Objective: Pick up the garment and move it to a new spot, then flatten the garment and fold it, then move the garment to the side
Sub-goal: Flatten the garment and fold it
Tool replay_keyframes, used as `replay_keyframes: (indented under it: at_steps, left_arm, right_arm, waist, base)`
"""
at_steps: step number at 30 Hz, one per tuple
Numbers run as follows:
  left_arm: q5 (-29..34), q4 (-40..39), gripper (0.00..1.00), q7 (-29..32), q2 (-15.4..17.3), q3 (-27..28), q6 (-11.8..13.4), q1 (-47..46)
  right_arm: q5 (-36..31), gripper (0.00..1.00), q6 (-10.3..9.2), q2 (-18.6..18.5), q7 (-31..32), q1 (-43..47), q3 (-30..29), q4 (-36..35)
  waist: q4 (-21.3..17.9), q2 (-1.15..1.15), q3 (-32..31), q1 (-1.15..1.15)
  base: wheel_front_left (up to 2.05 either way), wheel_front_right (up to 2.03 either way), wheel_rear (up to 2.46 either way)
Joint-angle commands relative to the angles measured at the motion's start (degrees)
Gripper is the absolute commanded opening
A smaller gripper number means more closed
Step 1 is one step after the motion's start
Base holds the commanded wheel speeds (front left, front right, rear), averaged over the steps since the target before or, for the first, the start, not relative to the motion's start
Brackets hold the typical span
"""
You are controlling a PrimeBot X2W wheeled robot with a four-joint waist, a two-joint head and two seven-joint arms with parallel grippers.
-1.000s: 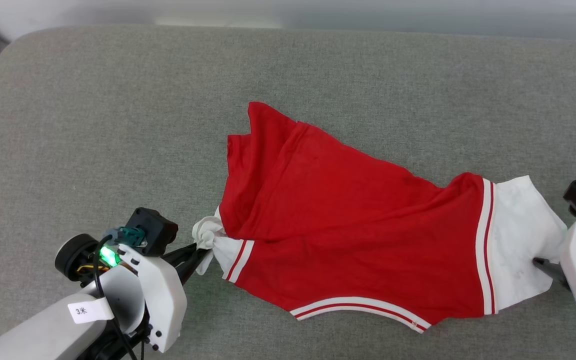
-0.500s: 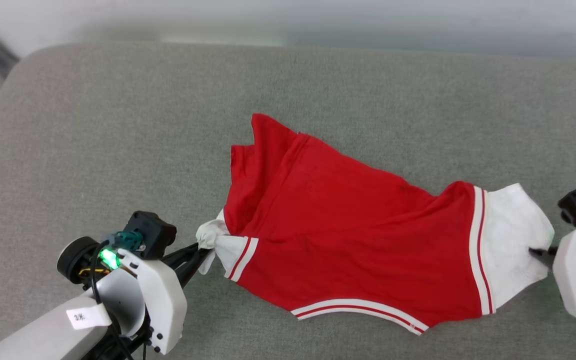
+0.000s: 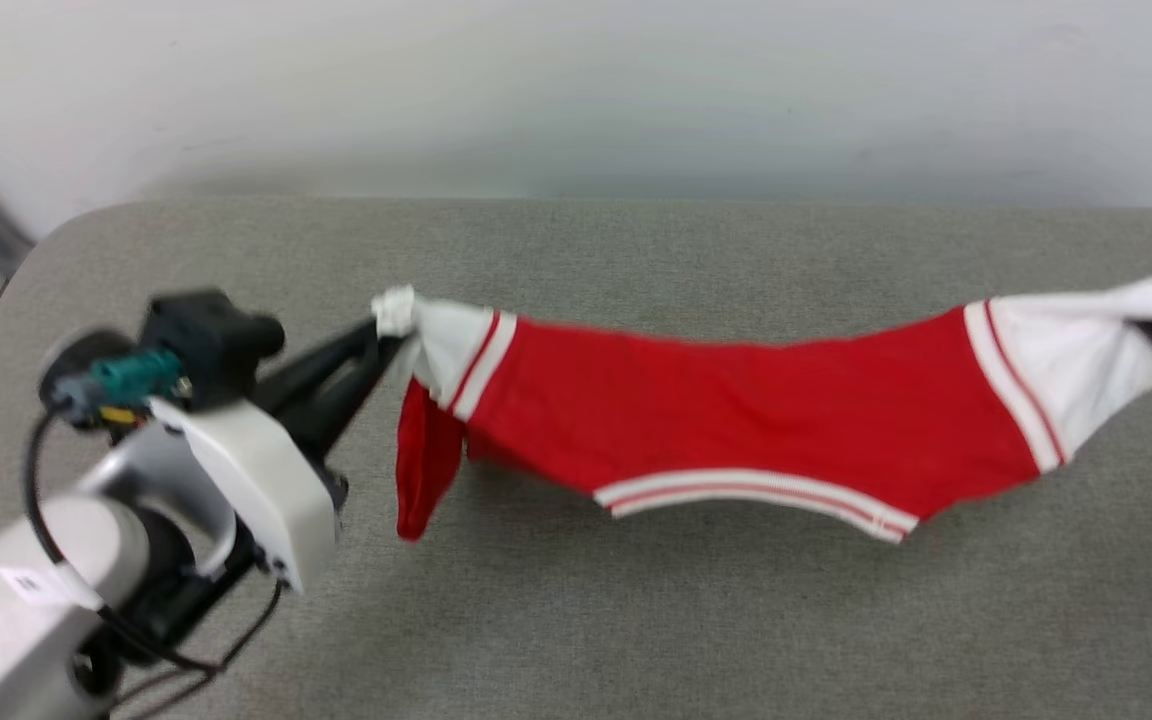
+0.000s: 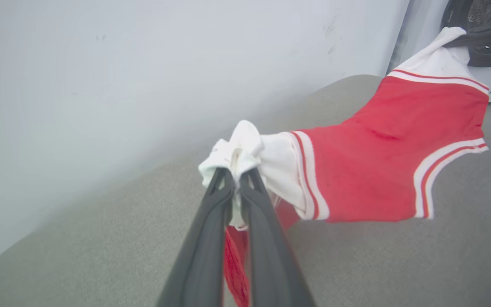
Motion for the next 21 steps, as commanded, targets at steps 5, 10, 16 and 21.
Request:
replay_keyframes:
  at_steps: [5,10,16,21]
  left_arm:
    - [0.5,-0.9,0.0,1.1,-1.6,3.0,-1.2,-8.6]
    - [0.6,3.0,0.0,3.3,-5.6,4.7,-4.3,-19.1]
    - [1.8,12.0,0.0,5.4,-11.2,6.3,-7.5,-33.2]
    - [3.6,19.9,0.0,5.1,-15.6,7.8,-8.7,-44.6]
  right_arm:
    - [-0.4,0.0,-0.04,-0.6,0.6,-4.4,-6.1,-4.3]
    - [-2.6,0.0,-0.04,1.4,2.3,-11.9,-11.2,-6.3]
    - [-8.9,0.0,-0.04,6.3,5.4,-25.8,-13.0,-4.1]
    - [-16.0,0.0,-0.04,10.7,6.1,-39.3,-12.6,2.1]
  waist:
    - [-1.0,0.0,1.3,0.0]
    - [-1.5,0.0,4.8,0.0]
    - [-2.3,0.0,10.6,0.0]
    - [-2.6,0.0,15.6,0.0]
  base:
    - [0.0,0.0,0.0]
    - [0.0,0.0,0.0]
    - [0.0,0.0,0.0]
    - [0.0,0.0,0.0]
